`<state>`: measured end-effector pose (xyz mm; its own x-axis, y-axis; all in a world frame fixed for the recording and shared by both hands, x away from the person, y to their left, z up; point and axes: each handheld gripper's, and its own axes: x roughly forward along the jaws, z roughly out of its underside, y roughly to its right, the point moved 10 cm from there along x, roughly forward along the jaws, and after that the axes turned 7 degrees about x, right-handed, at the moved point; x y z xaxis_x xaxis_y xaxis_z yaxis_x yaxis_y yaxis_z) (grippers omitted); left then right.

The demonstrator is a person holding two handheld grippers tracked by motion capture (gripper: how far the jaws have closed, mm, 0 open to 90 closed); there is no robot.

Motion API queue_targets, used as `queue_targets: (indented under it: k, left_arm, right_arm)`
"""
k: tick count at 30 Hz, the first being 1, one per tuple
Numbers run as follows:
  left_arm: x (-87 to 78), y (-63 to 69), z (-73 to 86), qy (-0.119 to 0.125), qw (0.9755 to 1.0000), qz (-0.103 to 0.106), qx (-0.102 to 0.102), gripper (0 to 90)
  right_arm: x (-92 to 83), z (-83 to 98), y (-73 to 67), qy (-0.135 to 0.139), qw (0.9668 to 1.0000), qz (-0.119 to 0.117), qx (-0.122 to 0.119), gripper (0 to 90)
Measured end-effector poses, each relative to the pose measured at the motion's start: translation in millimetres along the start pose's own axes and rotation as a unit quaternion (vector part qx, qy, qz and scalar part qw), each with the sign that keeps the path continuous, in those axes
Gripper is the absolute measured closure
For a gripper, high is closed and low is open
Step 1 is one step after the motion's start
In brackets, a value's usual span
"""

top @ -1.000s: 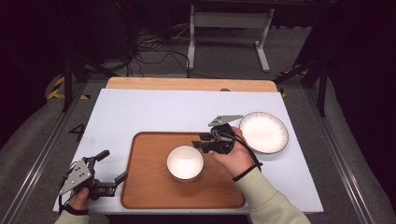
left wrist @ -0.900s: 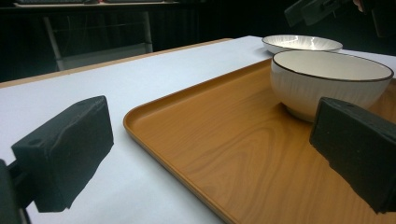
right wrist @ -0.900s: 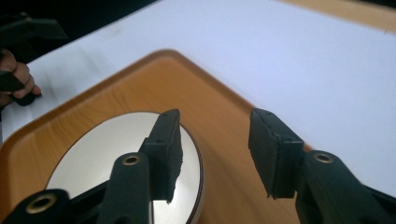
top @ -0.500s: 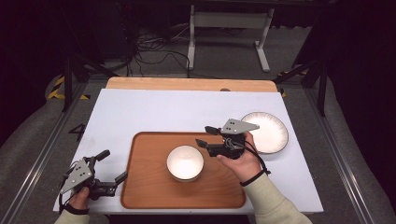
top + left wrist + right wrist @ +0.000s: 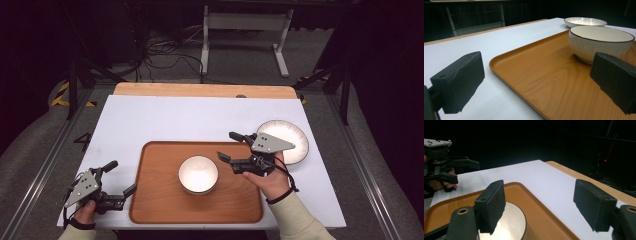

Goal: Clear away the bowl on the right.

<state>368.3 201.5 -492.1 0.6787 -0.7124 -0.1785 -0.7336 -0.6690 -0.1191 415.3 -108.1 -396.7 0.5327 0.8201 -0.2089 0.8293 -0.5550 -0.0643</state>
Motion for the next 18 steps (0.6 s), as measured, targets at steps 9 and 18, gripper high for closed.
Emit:
queue_targets:
  k: [9, 18]
  left_arm:
    - [0.2, -0.1, 0.3, -0.003, 1.0, 0.001, -0.001, 0.3]
    - [0.6, -0.1, 0.4, -0.004, 1.0, 0.001, -0.001, 0.3]
  right_arm:
    - [-20.2, 2.6, 9.1, 0.018, 0.9997, 0.015, 0.004, 23.9]
    - [-43.6, 6.9, 21.5, 0.03, 0.9989, 0.033, 0.01, 21.7]
